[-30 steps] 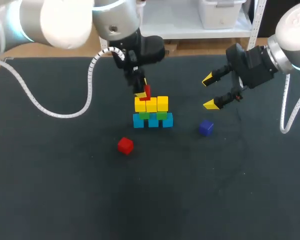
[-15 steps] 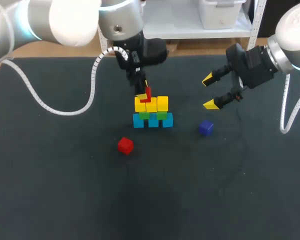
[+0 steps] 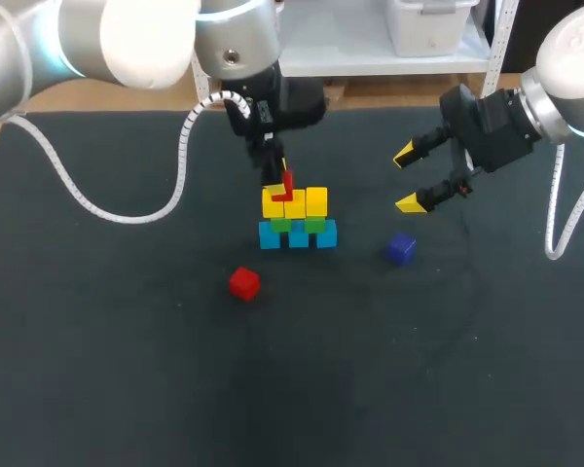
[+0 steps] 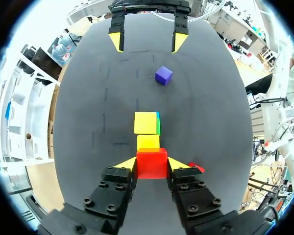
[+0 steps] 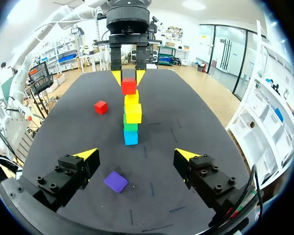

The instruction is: Place the blue cubes, place green cubes on the blue cubes, place the yellow cubes on the green cubes, then place the red cubes on the yellow cubes, and place purple cube on the red cubes.

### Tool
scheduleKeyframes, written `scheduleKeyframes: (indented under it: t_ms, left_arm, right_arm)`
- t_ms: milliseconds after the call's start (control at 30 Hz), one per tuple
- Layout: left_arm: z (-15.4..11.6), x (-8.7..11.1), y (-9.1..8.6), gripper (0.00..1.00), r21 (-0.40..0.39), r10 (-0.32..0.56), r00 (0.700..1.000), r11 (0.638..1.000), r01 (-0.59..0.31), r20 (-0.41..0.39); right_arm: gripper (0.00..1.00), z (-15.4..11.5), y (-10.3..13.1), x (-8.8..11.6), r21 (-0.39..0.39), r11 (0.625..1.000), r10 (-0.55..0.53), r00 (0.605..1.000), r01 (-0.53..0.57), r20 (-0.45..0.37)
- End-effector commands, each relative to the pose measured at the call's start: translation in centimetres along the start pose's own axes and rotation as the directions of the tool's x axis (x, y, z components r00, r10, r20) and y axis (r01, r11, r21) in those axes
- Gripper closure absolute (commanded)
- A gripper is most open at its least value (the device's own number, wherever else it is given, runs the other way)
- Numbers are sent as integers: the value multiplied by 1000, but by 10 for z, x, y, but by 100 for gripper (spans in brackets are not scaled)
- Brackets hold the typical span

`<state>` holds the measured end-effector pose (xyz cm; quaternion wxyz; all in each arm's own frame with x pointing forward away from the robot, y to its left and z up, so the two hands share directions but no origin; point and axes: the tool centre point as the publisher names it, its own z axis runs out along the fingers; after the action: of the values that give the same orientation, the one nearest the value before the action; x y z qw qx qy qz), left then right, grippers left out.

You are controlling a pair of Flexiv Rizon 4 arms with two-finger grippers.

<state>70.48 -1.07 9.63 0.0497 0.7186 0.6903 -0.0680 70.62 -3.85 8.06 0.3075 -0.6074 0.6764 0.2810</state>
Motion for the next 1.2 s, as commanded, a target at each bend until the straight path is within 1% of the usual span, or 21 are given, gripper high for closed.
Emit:
scheduleKeyframes:
  t_ms: [33, 100, 300, 500, 600, 733, 800, 1100, 1167, 1200]
  left_arm:
    - [0, -2, 4, 98, 7, 1, 1000, 1000, 0, -7]
    - [1, -1, 5, 94, 7, 1, 1000, 1000, -1, -9]
    - [1, -1, 5, 96, 7, 2, 1000, 1000, -2, -10]
    - [2, -1, 6, 93, 9, 3, 1000, 1000, -3, -11]
    - [2, -2, 6, 90, 10, 5, 1000, 1000, -5, -10]
    - [2, -2, 6, 82, 11, 4, 1000, 1000, -4, -11]
    - [2, -1, 6, 80, 11, 3, 1000, 1000, -3, -12]
    - [4, -1, 6, 76, 16, 4, 1000, 1000, -4, -11]
    - [4, -1, 6, 73, 17, 5, 1000, 1000, -4, -11]
    - [5, -1, 6, 71, 18, 5, 1000, 1000, -5, -10]
  right_arm:
    - [0, 0, -1, 0, -1, 1000, -1, 1000, 1, 3]
    - [0, 0, -1, 0, -1, 1000, -1, 1000, 1, 3]
    - [0, 0, -1, 0, -1, 1000, -1, 1000, 1, 3]
    - [0, 0, -1, 0, -1, 1000, -1, 1000, 1, 3]
    - [0, 0, -1, 0, -1, 1000, -1, 1000, 1, 3]
    - [0, 0, -1, 0, -1, 1000, -1, 1000, 1, 3]
    - [0, 0, -1, 0, -1, 1000, -1, 1000, 1, 3]
    - [0, 0, -1, 0, -1, 1000, -1, 1000, 1, 3]
    - [0, 0, -1, 0, -1, 1000, -1, 1000, 1, 3]
    - [0, 0, -1, 0, -1, 1000, -1, 1000, 1, 3]
